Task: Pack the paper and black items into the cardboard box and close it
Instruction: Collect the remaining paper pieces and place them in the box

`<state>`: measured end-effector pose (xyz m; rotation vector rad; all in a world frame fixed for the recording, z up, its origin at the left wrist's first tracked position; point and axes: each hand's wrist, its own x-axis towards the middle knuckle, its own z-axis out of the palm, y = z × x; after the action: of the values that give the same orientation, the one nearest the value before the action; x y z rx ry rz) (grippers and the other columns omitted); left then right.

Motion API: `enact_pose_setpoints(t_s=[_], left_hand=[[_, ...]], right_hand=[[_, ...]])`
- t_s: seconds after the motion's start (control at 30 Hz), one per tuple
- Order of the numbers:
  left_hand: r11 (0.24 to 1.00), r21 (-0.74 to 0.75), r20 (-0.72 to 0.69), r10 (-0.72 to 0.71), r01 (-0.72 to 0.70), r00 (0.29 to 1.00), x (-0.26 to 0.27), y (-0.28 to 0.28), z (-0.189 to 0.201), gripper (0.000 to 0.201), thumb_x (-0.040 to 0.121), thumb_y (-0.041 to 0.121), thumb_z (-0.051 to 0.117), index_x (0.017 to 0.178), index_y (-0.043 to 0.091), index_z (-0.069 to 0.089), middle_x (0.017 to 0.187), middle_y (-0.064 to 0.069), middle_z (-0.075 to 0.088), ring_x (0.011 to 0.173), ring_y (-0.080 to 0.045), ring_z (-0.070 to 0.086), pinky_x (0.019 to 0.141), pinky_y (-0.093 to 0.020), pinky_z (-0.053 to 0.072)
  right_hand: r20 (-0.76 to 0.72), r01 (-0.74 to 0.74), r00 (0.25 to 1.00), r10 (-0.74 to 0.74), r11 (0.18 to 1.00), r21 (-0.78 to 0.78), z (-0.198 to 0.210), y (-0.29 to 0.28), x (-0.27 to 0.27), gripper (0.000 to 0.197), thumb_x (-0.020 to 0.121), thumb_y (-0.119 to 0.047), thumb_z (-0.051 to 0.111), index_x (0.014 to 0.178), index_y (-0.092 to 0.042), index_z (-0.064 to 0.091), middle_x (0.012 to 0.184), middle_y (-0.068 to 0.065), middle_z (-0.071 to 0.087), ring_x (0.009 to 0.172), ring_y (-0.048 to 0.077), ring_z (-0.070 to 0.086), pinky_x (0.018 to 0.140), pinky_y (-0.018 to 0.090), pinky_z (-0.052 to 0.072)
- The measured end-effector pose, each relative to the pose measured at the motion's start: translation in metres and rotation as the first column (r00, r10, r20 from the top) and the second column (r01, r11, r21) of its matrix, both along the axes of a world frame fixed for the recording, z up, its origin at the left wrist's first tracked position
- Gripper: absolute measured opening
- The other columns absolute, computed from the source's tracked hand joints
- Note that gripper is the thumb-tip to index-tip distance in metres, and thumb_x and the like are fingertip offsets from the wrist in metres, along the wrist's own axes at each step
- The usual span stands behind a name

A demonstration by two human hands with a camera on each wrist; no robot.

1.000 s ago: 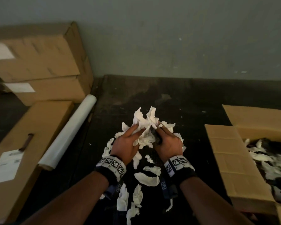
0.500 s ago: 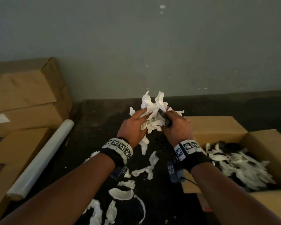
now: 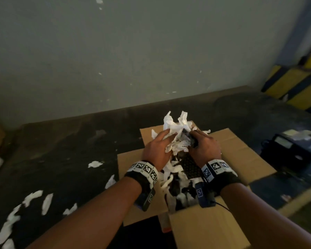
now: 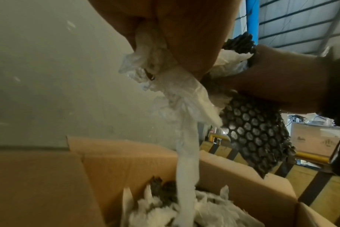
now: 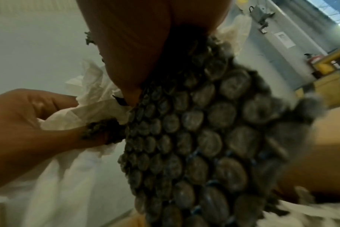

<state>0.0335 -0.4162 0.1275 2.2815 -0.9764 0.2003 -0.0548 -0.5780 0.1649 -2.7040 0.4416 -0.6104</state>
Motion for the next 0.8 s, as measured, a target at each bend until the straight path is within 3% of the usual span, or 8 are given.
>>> enact_pose_setpoints(t_s=[0.17, 0.27, 0.37, 0.5, 0.6, 0.67, 0.73, 0.8], left_hand=[[0.997, 0.075, -0.185, -0.009, 0.023, 0.983, -0.011, -0.058, -0.039, 0.062, 0.089, 0.020, 0.069, 0.147, 0.028, 0.049, 0.160, 0.003, 0.031, 0.138, -0.022, 0.045, 0.111, -0.029, 0.037], [0.937, 0.347, -0.250, 0.038, 0.053, 0.968, -0.006, -0.078, -0.063, 0.087, 0.080, 0.043, 0.077, 0.154, 0.033, 0.033, 0.165, -0.005, 0.009, 0.148, -0.032, 0.027, 0.115, -0.048, 0.036], [0.821, 0.562, -0.327, 0.106, 0.103, 0.939, 0.004, -0.089, -0.060, 0.109, 0.072, 0.056, 0.081, 0.157, 0.039, 0.015, 0.164, -0.009, 0.000, 0.151, -0.040, 0.012, 0.115, -0.063, 0.028], [0.829, 0.551, -0.279, 0.080, 0.092, 0.957, 0.022, -0.103, -0.053, 0.095, 0.077, 0.049, 0.078, 0.155, 0.036, 0.025, 0.155, -0.012, 0.023, 0.142, -0.039, 0.032, 0.110, -0.055, 0.038], [0.824, 0.559, -0.267, 0.080, 0.087, 0.960, 0.037, -0.112, -0.055, 0.095, 0.073, 0.054, 0.076, 0.153, 0.035, 0.029, 0.150, -0.010, 0.027, 0.136, -0.038, 0.039, 0.107, -0.053, 0.043], [0.792, 0.595, -0.330, 0.084, 0.138, 0.940, 0.042, -0.118, -0.059, 0.116, 0.057, 0.070, 0.076, 0.153, 0.042, 0.017, 0.154, -0.009, 0.019, 0.142, -0.042, 0.029, 0.109, -0.059, 0.038], [0.710, 0.681, -0.358, 0.105, 0.182, 0.928, 0.044, -0.123, -0.068, 0.147, 0.032, 0.086, 0.072, 0.152, 0.051, -0.006, 0.163, -0.004, 0.000, 0.150, -0.047, 0.005, 0.112, -0.071, 0.025], [0.626, 0.748, -0.372, 0.123, 0.220, 0.920, 0.042, -0.126, -0.079, 0.162, 0.024, 0.092, 0.071, 0.148, 0.052, -0.025, 0.166, -0.004, -0.016, 0.150, -0.048, -0.010, 0.113, -0.076, 0.010]], right_hand=[[-0.195, -0.001, 0.981, 0.001, 1.000, 0.000, -0.051, -0.065, 0.003, 0.050, 0.089, -0.038, 0.063, 0.138, -0.035, 0.053, 0.138, -0.004, 0.058, 0.115, 0.027, 0.062, 0.089, 0.038, 0.051], [-0.474, -0.068, 0.875, 0.094, 0.995, 0.071, -0.083, -0.100, 0.012, 0.087, 0.082, -0.039, 0.074, 0.154, -0.038, 0.026, 0.160, 0.008, 0.029, 0.139, 0.034, 0.040, 0.107, 0.043, 0.042], [-0.677, -0.101, 0.726, 0.121, 0.992, 0.070, -0.096, -0.127, 0.025, 0.126, 0.059, -0.059, 0.083, 0.153, -0.051, 0.000, 0.166, 0.011, 0.001, 0.149, 0.043, 0.013, 0.114, 0.057, 0.031], [-0.702, -0.138, 0.692, 0.169, 0.985, 0.102, -0.090, -0.147, 0.043, 0.117, 0.061, -0.055, 0.084, 0.156, -0.038, 0.018, 0.164, 0.009, 0.014, 0.149, 0.035, 0.018, 0.118, 0.050, 0.029], [-0.665, -0.178, 0.713, 0.223, 0.975, 0.137, -0.087, -0.152, 0.059, 0.121, 0.046, -0.072, 0.077, 0.152, -0.041, 0.027, 0.160, 0.006, 0.022, 0.145, 0.034, 0.028, 0.114, 0.052, 0.036], [-0.707, -0.215, 0.667, 0.235, 0.969, 0.119, -0.090, -0.153, 0.067, 0.141, 0.031, -0.085, 0.073, 0.154, -0.045, 0.015, 0.164, 0.005, 0.010, 0.149, 0.035, 0.017, 0.115, 0.057, 0.032], [-0.777, -0.251, 0.592, 0.215, 0.965, 0.075, -0.091, -0.152, 0.073, 0.158, 0.019, -0.092, 0.072, 0.152, -0.052, -0.004, 0.166, 0.002, -0.003, 0.151, 0.041, 0.004, 0.114, 0.065, 0.027], [-0.832, -0.301, 0.522, 0.186, 0.953, 0.024, -0.092, -0.147, 0.079, 0.157, 0.026, -0.086, 0.079, 0.147, -0.057, -0.016, 0.166, 0.002, -0.013, 0.149, 0.048, 0.001, 0.113, 0.069, 0.024]])
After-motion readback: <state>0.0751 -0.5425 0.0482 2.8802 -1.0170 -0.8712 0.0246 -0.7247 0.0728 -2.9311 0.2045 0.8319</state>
